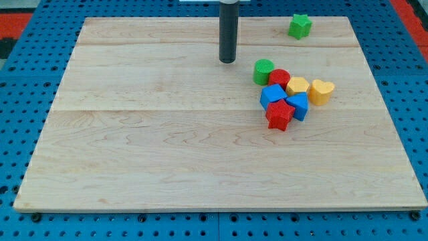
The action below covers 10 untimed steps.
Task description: Push the green star towards the top center
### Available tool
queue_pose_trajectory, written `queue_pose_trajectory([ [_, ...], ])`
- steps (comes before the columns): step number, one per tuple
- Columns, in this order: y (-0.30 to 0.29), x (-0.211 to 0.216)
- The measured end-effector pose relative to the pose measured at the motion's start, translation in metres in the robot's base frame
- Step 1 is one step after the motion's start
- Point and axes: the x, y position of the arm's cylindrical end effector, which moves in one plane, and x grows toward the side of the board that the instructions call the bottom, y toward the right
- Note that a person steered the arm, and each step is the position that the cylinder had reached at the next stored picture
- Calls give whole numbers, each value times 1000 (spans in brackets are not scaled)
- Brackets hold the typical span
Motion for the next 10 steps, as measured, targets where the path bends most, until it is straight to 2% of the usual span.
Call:
queue_pose_trajectory([
  [4,-5,1],
  [5,-5,-10],
  [6,19,-38],
  [7,104,-41],
  [8,159,-41],
  [10,181,-82],
])
